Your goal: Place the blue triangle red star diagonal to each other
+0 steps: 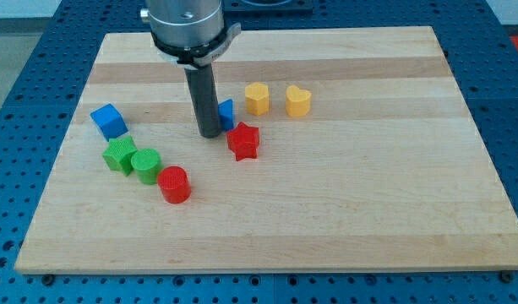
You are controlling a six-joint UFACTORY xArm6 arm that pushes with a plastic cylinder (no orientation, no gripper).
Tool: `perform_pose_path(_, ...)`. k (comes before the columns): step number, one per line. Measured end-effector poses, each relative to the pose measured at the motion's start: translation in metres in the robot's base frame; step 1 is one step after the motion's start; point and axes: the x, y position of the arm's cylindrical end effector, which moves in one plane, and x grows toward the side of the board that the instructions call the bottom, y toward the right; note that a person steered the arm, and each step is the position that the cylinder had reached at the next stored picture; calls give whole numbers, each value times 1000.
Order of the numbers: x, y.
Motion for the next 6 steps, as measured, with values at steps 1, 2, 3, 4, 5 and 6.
perform_pose_path(1,-10,-1)
perform_pose_path(2,1,0)
perform_pose_path(3,16,31)
perform_pose_path(4,17,33)
perform_pose_path(5,3,47)
perform_pose_path(6,-1,50)
